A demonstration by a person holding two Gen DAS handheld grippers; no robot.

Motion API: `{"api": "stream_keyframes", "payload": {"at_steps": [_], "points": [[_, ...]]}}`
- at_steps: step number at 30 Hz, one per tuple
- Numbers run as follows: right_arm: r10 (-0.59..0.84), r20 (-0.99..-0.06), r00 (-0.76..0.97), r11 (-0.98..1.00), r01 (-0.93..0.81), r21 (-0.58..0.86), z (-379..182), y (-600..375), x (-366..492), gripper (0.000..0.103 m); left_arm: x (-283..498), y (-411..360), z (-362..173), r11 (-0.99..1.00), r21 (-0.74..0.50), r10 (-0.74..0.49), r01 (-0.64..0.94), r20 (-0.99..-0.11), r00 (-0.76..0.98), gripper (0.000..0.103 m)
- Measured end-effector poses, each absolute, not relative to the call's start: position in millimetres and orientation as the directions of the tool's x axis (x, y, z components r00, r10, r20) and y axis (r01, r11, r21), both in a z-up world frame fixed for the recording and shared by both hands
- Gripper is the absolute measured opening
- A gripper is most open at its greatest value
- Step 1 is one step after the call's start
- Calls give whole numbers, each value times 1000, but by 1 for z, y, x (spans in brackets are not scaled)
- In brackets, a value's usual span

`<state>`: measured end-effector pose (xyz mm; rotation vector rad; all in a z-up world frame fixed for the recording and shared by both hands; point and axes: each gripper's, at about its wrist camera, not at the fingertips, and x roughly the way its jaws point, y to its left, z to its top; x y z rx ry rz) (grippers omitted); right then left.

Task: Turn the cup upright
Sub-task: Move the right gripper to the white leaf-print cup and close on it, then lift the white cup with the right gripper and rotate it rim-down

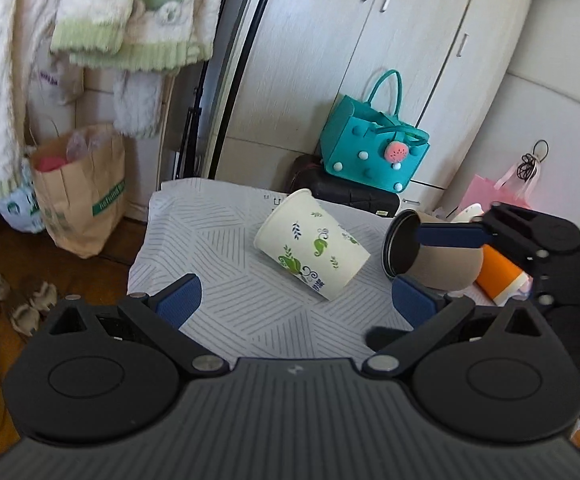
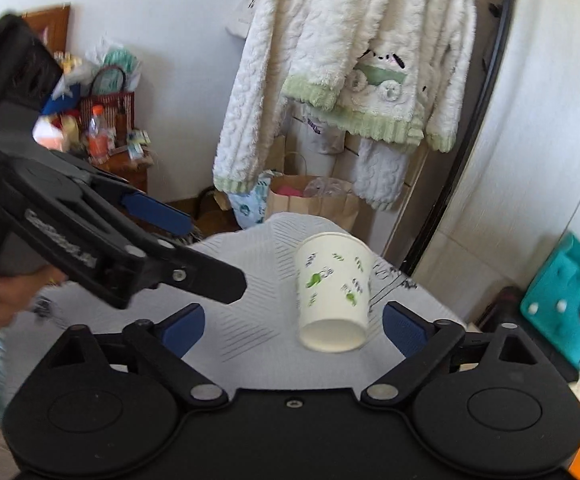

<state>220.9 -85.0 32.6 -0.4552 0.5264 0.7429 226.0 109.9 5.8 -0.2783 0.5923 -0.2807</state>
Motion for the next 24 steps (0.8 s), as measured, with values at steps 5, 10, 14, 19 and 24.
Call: {"api": "stream_keyframes", "payload": {"at_steps": [5, 10, 14, 19, 24], "points": [[465, -631, 621, 629, -733, -258, 17, -69, 246, 86, 237, 115, -2, 919, -359, -342, 165, -514, 787, 103], [430, -641, 636, 618, -725, -304, 5, -61, 260, 83, 247, 113, -6, 911, -373, -360, 174, -517, 777, 103], [407, -651, 640, 611, -721, -327, 0, -57, 268, 62, 252, 110, -9, 903, -385, -382, 191, -516, 766, 102], [413, -637, 651, 617, -714, -331, 5, -59, 262, 62, 252, 113, -15, 845, -490, -474, 216, -496, 727, 102], [411, -627, 662, 611, -710, -350, 13, -63, 245, 62, 238, 107, -7, 850, -472, -474, 232, -496, 728, 101]]}}
